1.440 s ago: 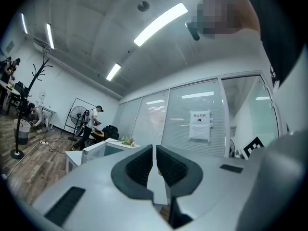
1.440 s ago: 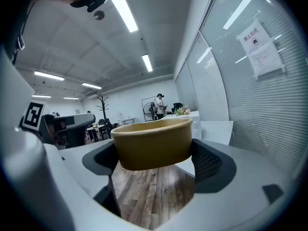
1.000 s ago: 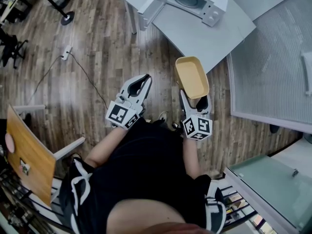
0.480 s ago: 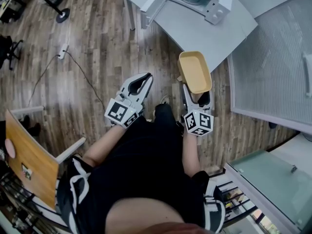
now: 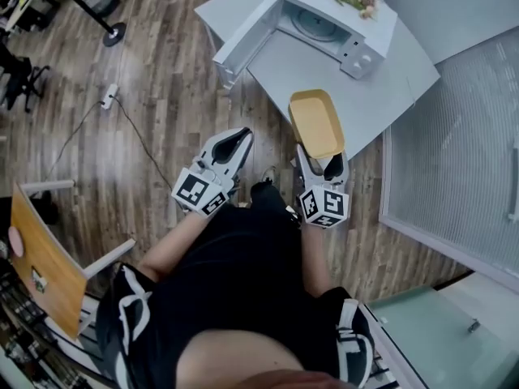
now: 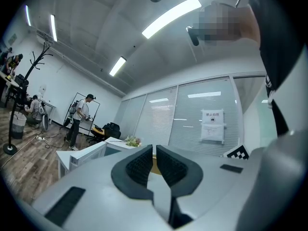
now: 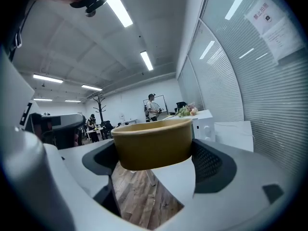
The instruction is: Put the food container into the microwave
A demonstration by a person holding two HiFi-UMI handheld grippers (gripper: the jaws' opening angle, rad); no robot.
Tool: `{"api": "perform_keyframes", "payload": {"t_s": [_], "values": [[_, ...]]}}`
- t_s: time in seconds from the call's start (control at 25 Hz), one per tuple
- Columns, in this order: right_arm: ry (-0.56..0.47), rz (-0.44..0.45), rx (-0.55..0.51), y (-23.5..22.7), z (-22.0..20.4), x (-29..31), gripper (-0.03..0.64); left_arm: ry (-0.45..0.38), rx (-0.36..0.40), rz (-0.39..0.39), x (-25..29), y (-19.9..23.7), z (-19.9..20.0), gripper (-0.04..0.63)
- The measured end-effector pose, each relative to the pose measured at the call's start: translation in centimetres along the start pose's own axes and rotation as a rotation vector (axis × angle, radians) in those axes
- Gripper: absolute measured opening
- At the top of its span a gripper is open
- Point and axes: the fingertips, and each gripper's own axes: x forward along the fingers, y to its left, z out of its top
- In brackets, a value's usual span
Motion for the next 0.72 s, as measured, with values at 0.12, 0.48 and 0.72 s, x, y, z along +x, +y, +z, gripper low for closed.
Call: {"api": "perform_keyframes", "payload": {"t_s": [0.12,0.48,0.72], "values": [[0.01,0.035,-0.016,-3.1,1.2,4.5,0.488,-0.021,0.01,0.021,4.6,0.6,0.7,0.043],[0.058,0.039,-0.02,-9.2,1.1,17.1,0.488,-0.024,0.02,0.082,13.5,4.5,0.3,0.043],[0.087,-0.02,-0.031,-11.9,-1.1,26.9,0.488,-0.023,0.026,0.048,18.9,9.4,-0.3,0.043]]}}
